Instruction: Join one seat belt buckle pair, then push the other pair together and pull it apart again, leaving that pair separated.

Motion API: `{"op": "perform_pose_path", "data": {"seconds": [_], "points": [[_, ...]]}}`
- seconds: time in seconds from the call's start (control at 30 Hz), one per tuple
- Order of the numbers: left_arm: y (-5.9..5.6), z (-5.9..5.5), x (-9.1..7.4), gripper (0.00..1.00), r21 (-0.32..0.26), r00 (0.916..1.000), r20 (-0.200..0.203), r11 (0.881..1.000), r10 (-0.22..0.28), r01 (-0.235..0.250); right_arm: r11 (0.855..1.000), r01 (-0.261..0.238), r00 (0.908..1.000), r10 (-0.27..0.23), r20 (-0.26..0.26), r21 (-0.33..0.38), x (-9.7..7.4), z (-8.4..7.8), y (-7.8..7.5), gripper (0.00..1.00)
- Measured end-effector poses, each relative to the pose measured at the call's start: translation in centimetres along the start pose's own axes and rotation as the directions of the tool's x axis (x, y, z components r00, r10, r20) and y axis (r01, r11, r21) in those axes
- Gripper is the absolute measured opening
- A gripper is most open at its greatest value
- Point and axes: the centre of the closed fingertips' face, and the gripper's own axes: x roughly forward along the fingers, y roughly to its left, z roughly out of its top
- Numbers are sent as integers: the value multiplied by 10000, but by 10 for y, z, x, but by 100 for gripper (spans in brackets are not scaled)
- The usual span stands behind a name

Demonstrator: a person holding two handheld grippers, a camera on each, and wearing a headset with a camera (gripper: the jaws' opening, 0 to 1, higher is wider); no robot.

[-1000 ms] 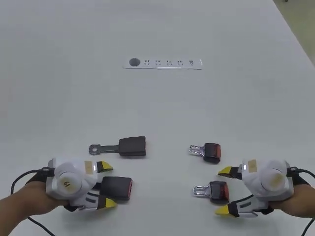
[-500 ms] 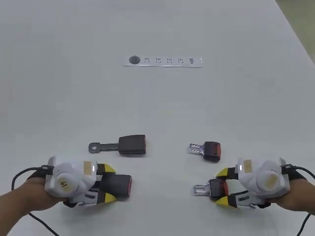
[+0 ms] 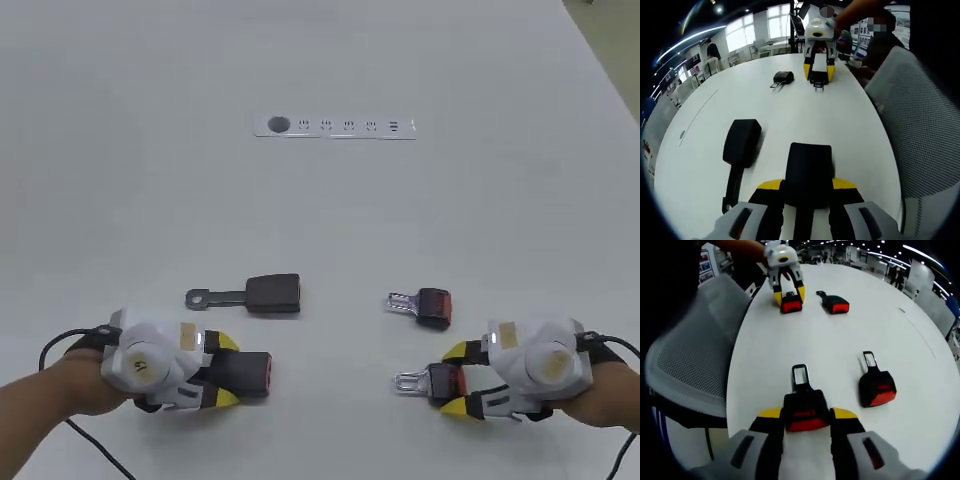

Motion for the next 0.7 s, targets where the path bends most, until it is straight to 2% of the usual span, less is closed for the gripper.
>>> {"op": "perform_pose_path", "data": {"seconds": [0.33,0.7], "points": [[0,0,0,36,-106,9999,-123,9999,24,-25,10000,70,9998,-70,199,45,2,3,0,36],[0,-1,-1,36,-178,9998,-198,9998,36,-39,10000,25,9984,-21,573,-67,15,23,0,36]]}}
